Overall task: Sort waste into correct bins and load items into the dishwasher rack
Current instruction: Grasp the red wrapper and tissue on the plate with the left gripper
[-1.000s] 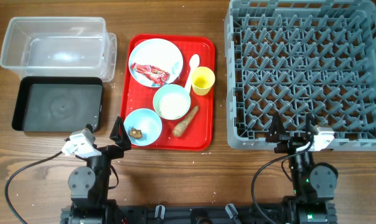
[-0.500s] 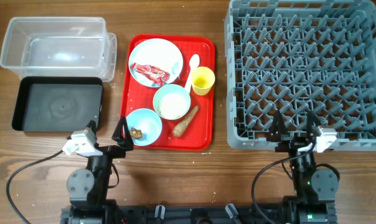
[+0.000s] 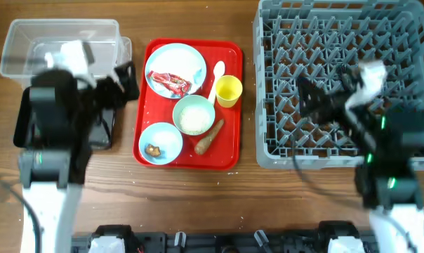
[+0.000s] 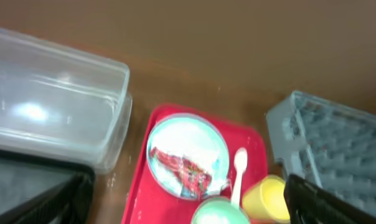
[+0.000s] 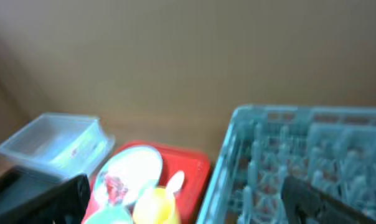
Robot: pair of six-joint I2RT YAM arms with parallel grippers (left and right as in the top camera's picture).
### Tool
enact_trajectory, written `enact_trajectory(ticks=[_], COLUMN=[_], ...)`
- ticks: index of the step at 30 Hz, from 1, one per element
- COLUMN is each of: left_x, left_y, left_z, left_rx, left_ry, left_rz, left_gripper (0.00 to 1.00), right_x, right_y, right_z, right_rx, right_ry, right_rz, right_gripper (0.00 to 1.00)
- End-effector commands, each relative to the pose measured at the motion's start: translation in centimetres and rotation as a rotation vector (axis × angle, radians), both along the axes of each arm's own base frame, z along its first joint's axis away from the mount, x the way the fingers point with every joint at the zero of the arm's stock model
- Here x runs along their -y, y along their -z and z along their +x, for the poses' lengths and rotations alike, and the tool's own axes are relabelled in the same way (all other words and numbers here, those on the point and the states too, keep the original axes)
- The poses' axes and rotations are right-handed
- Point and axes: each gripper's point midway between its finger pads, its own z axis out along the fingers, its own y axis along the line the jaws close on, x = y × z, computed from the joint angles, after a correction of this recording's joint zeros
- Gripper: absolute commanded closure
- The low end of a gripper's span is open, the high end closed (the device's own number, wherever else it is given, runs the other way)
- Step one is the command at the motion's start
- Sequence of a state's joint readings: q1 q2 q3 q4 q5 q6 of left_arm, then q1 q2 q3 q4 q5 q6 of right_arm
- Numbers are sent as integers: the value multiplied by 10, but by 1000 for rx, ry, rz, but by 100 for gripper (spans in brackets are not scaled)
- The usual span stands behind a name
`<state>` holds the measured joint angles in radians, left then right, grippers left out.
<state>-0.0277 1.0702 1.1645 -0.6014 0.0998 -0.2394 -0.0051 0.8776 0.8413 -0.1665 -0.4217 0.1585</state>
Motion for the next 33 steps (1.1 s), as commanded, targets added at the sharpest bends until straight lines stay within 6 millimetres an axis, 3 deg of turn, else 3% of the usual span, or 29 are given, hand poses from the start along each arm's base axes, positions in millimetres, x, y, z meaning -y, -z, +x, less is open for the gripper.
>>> enact_trajectory(ticks=[1, 3, 6, 8, 10, 11, 14, 16, 19, 24, 30, 32, 33], left_x=[21, 36, 70, 85, 91, 93, 81, 82, 95, 99, 98, 97, 97], left_y=[-8, 6, 57, 88, 103, 111, 161, 180, 207, 267, 308, 318, 320], left_z=[43, 79, 110, 104, 112, 116, 127, 129, 133, 128, 125, 122, 121], left_rx=[-96, -239, -412, -532, -554, -563, -677, -687, -661, -754, -814, -834, -842], left_ry=[61, 51, 165, 224, 243, 241, -99, -263, -354, -408, -419, -423, -424], left_rz=[12, -43, -116, -180, -200, -201, -205, -184, -85, -31, 8, 19, 24], left_gripper=[0, 0, 0, 0, 0, 11, 18, 16, 1, 0, 2, 22, 52], right_x=[-17, -13, -13, -11, -9, -9, -9, -9, -9, -9, -8, -5, -2], right_y=[-28, -30, -14, -4, 0, 2, 7, 10, 15, 22, 23, 24, 25], right_z=[32, 50, 67, 69, 68, 66, 63, 60, 56, 53, 53, 54, 55], right_rx=[-125, -222, -286, -323, -343, -354, -382, -400, -426, -459, -462, -465, -468], right_ry=[-132, -125, -133, -124, -116, -117, -119, -120, -122, -122, -120, -99, -85], right_rz=[-81, -116, -128, -131, -134, -133, -131, -131, -129, -129, -130, -141, -149], right_gripper=[0, 0, 0, 0, 0, 0, 0, 0, 0, 0, 0, 0, 0])
